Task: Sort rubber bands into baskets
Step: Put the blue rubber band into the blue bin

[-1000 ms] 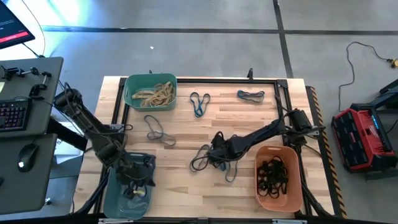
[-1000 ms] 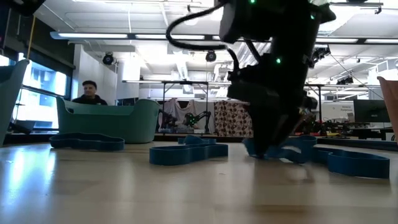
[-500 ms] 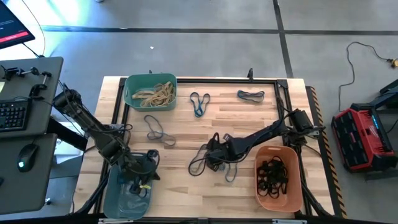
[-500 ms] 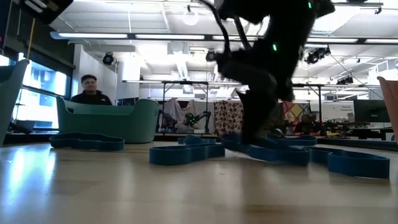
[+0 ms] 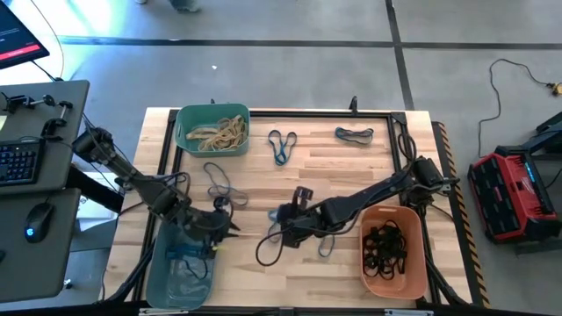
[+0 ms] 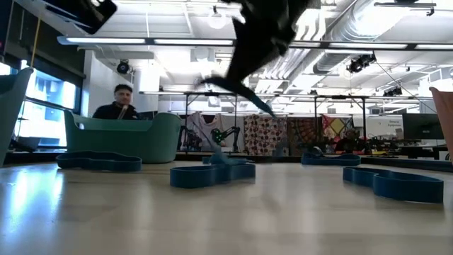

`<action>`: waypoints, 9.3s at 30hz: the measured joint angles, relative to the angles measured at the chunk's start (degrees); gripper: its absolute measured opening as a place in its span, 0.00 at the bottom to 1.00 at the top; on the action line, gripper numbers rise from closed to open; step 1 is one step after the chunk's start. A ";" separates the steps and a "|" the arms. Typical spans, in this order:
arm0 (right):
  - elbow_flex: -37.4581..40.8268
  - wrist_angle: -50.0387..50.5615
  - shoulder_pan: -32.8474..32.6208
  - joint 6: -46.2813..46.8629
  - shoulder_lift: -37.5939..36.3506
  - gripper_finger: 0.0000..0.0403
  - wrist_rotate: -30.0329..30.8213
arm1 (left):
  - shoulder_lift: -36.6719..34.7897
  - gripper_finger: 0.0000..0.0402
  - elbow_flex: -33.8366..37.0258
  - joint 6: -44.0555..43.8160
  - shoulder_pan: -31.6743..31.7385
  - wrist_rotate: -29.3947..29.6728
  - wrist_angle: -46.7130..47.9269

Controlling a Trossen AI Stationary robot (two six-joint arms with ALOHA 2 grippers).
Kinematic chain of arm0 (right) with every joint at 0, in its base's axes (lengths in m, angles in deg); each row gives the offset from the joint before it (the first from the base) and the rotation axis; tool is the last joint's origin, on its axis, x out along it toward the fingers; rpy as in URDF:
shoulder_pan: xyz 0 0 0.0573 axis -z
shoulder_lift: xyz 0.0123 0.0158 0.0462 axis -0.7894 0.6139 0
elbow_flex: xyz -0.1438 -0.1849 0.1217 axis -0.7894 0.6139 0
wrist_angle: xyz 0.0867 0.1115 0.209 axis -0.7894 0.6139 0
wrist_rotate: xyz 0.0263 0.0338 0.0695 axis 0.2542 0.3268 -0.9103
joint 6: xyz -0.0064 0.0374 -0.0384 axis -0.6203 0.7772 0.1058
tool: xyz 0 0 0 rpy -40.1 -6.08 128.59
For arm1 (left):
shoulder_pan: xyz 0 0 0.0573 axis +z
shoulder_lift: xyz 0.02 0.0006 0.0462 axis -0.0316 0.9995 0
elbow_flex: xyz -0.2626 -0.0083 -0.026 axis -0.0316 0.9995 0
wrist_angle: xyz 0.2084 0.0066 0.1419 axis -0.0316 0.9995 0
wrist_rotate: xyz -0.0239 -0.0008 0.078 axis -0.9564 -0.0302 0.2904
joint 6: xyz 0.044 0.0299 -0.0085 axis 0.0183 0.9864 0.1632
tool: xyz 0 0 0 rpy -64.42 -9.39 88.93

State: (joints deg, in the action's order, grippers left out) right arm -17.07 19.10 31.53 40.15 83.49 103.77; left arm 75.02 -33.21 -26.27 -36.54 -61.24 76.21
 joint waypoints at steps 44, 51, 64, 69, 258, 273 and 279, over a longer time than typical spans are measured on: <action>-2.42 -17.11 -0.07 -20.41 -0.02 0.00 1.30 | 8.86 0.22 0.00 8.26 12.38 -5.27 -16.09; -2.42 -17.55 -0.13 -20.84 -0.02 0.00 1.24 | 8.85 0.01 0.00 11.06 12.38 -4.49 -15.80; -2.42 -16.52 -0.55 -21.26 -0.02 0.00 1.17 | 8.85 0.26 0.00 17.14 10.56 1.36 -12.26; -2.42 -16.55 -0.55 -21.26 -0.02 0.00 0.94 | 8.85 0.35 0.00 16.49 10.56 2.30 -12.78; 32.95 -33.11 -0.57 -11.77 -19.85 0.00 5.33 | 30.41 0.60 -9.86 31.59 30.61 -11.79 18.52; 32.95 -32.74 -0.57 -11.70 -19.85 0.00 5.32 | 32.65 0.20 -10.01 33.86 31.17 -15.62 19.81; 32.95 -32.76 -0.57 -11.75 -19.85 0.00 5.32 | 30.58 0.03 -12.15 34.85 30.37 -16.38 22.80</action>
State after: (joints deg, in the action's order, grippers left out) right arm 15.88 -13.66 30.96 28.40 63.64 109.09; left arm 105.60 -45.36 8.57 -6.17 -77.62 99.01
